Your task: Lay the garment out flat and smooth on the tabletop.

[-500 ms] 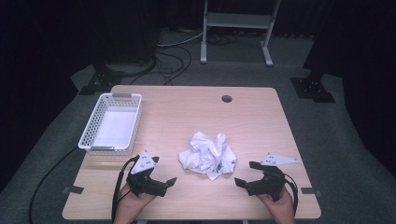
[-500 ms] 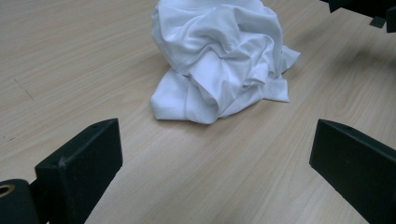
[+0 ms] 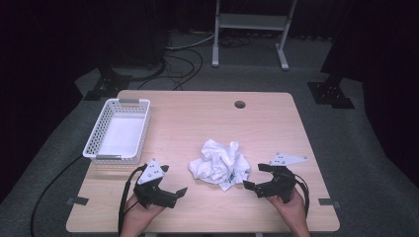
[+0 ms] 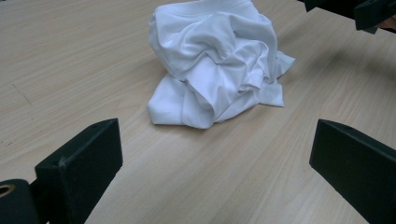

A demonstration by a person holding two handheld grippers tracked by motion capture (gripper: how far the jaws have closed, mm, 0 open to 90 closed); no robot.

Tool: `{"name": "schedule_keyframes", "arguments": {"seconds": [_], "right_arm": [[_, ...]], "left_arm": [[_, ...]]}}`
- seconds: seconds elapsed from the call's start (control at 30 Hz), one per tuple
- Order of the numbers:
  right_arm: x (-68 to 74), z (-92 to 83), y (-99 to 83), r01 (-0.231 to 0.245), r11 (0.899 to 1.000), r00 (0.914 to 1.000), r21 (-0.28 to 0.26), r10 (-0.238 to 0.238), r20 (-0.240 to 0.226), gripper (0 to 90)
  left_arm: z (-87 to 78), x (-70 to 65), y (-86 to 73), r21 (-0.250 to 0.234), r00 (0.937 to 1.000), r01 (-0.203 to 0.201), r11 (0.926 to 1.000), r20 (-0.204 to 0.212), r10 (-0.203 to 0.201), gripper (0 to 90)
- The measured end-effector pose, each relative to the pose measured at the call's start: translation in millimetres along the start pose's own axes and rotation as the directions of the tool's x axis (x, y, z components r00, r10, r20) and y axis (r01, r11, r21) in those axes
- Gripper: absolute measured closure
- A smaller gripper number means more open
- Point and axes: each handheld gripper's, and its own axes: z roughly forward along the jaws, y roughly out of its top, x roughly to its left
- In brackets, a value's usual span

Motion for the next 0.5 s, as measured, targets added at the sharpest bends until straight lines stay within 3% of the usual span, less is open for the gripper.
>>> {"name": "schedule_keyframes", "arguments": {"seconds": [0.33, 0.5], "right_arm": [[-3.7, 24.6, 18.9, 0.018, 0.999, 0.9995, 0.034, -0.018, -0.026, 10.8], [-8.3, 37.8, 26.2, 0.024, 0.998, 0.9991, 0.059, -0.022, -0.037, 18.7]], "left_arm": [[1.4, 2.9, -2.1, -0.001, 0.9999, 0.012, 0.9999, 0.011, -0.012, 1.4], [3.1, 4.4, -3.4, 0.003, 0.9998, 0.019, 0.9998, 0.011, -0.019, 1.4]]}}
